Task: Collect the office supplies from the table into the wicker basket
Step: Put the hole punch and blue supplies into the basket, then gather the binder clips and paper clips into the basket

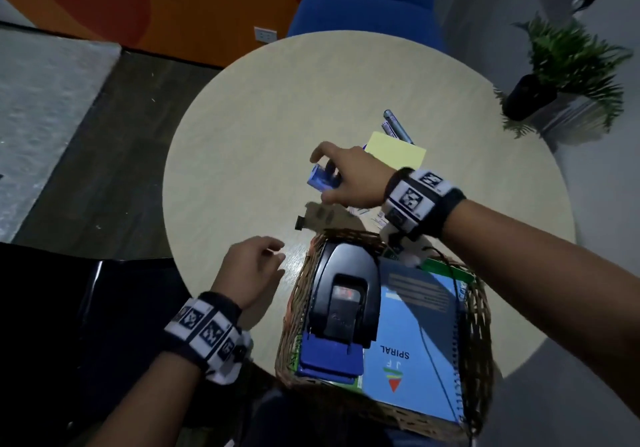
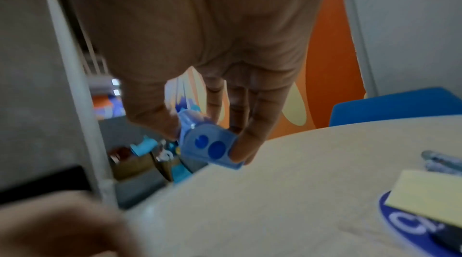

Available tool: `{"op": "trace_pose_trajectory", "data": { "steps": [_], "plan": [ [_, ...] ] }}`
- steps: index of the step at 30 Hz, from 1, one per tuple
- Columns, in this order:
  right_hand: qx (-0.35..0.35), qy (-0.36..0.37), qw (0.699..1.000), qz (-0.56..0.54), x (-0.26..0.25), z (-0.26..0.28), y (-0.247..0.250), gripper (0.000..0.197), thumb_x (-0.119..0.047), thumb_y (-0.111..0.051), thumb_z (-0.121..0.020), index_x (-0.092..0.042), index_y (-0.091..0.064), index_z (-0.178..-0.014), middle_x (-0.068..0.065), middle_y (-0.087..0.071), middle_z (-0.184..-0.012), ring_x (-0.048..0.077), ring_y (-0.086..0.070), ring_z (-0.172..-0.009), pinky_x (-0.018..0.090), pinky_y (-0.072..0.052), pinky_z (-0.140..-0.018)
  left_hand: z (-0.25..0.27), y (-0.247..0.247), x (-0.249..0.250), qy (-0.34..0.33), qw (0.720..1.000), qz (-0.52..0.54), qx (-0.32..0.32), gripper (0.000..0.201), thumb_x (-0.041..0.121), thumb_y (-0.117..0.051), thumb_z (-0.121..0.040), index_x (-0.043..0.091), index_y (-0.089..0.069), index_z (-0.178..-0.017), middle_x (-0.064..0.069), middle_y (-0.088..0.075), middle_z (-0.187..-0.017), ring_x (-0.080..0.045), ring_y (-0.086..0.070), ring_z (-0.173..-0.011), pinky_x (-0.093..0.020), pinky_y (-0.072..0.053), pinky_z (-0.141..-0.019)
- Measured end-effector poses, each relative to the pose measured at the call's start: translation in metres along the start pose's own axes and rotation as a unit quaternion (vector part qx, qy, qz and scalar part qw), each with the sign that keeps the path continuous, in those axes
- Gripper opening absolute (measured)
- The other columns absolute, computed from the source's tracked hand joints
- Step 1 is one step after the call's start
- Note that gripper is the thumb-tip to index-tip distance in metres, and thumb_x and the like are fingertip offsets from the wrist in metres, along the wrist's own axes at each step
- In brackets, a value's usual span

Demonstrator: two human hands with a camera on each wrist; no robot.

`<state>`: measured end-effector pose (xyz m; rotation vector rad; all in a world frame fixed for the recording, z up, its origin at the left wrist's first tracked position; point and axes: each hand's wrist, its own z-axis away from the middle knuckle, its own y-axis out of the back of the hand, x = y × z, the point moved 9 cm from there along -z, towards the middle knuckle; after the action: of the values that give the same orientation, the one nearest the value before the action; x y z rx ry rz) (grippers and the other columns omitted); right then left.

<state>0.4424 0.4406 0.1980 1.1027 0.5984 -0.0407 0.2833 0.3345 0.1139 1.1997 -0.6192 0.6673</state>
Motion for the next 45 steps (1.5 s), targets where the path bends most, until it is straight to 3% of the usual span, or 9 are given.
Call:
{"op": "trace_pose_trajectory", "data": {
  "steps": [4,8,13,18,23,27,31,37,45],
  "plan": [
    [-0.022,0.039,0.996,-0.08,-0.034,0.115,-0.025,0.043,-0.031,-0.069,-0.071,-0.026,-0.05,-0.108,-0.004,-0.065,-0.094,0.016,-0.06,-0.075,0.036,-0.054,-0.068,-0.048,-0.004,0.035,-0.054,0.998,-0.031,-0.02,0.018,0.022,-0.064,-0.085,0.016,-0.07,-0.102,-0.003,-0.073,-0.1,-0.018,-0.068,-0.09,-0.036,-0.053,-0.089],
    [-0.027,0.12,0.992,0.04,-0.049,0.176,-0.088,0.033,-0.02,-0.056,-0.076,-0.027,-0.051,-0.108,-0.005,-0.062,-0.105,0.02,-0.06,-0.091,0.035,-0.052,-0.077,-0.097,-0.013,0.061,-0.084,0.989,-0.113,-0.046,0.024,0.022,-0.063,-0.085,0.016,-0.067,-0.108,-0.006,-0.067,-0.112,-0.022,-0.062,-0.102,-0.033,-0.047,-0.091],
    [0.09,0.216,0.96,0.156,-0.056,0.195,-0.136,0.015,-0.031,-0.046,-0.097,-0.035,-0.06,-0.097,-0.011,-0.068,-0.103,0.015,-0.066,-0.093,0.031,-0.055,-0.083,-0.123,-0.04,0.056,-0.091,0.951,-0.261,-0.14,0.032,0.024,-0.066,-0.082,0.016,-0.063,-0.113,-0.006,-0.062,-0.117,-0.025,-0.059,-0.108,-0.033,-0.046,-0.089],
    [0.08,0.145,0.979,0.118,-0.045,0.192,-0.143,0.022,-0.04,-0.043,-0.097,-0.031,-0.056,-0.113,-0.008,-0.068,-0.102,0.014,-0.065,-0.093,0.028,-0.054,-0.084,-0.115,-0.063,0.042,-0.105,0.924,-0.316,-0.186,0.021,0.018,-0.07,-0.071,0.018,-0.065,-0.092,-0.001,-0.057,-0.094,-0.024,-0.061,-0.094,-0.031,-0.049,-0.077],
    [0.086,0.192,0.968,0.136,-0.047,0.2,-0.101,0.029,-0.029,-0.034,-0.099,-0.029,-0.063,-0.102,-0.008,-0.067,-0.115,0.015,-0.063,-0.101,0.028,-0.052,-0.081,-0.112,-0.064,0.032,-0.109,0.927,-0.314,-0.172,0.024,0.02,-0.07,-0.079,0.012,-0.065,-0.101,-0.008,-0.061,-0.105,-0.027,-0.059,-0.098,-0.03,-0.042,-0.08],
    [0.101,0.089,0.991,0.027,0.01,0.204,-0.052,0.028,-0.022,-0.04,-0.092,-0.017,-0.062,-0.108,0.001,-0.066,-0.113,0.024,-0.061,-0.1,0.037,-0.053,-0.079,-0.106,-0.03,0.052,-0.11,0.949,-0.267,-0.126,0.026,0.019,-0.069,-0.081,0.009,-0.064,-0.104,-0.013,-0.065,-0.1,-0.031,-0.061,-0.095,-0.036,-0.045,-0.083],
    [0.154,-0.03,0.987,0.016,0.086,0.201,-0.004,0.028,-0.016,-0.052,-0.085,-0.022,-0.061,-0.111,-0.002,-0.069,-0.108,0.019,-0.064,-0.096,0.038,-0.054,-0.08,-0.055,0.008,0.145,-0.242,0.957,-0.158,-0.035,0.022,0.02,-0.066,-0.085,0.017,-0.064,-0.106,-0.002,-0.06,-0.088,-0.02,-0.057,-0.078,-0.032,-0.047,-0.077],
    [0.064,-0.133,0.986,0.072,0.172,0.139,0.007,0.027,-0.017,-0.058,-0.088,-0.024,-0.06,-0.114,-0.003,-0.068,-0.113,0.019,-0.062,-0.097,0.034,-0.05,-0.082,0.036,-0.108,0.204,-0.311,0.899,-0.222,-0.215,0.023,0.024,-0.054,-0.091,0.021,-0.059,-0.113,-0.003,-0.053,-0.113,-0.023,-0.057,-0.099,-0.028,-0.042,-0.083],
    [-0.005,-0.199,0.975,0.103,0.257,0.072,-0.018,0.025,-0.019,-0.067,-0.078,-0.02,-0.06,-0.102,0.006,-0.061,-0.104,0.028,-0.061,-0.096,0.031,-0.045,-0.07,0.071,-0.194,0.182,-0.32,0.778,-0.406,-0.357,0.026,0.006,-0.06,-0.079,0.009,-0.063,-0.104,-0.013,-0.058,-0.107,-0.03,-0.059,-0.096,-0.038,-0.052,-0.083]
  ]
}}
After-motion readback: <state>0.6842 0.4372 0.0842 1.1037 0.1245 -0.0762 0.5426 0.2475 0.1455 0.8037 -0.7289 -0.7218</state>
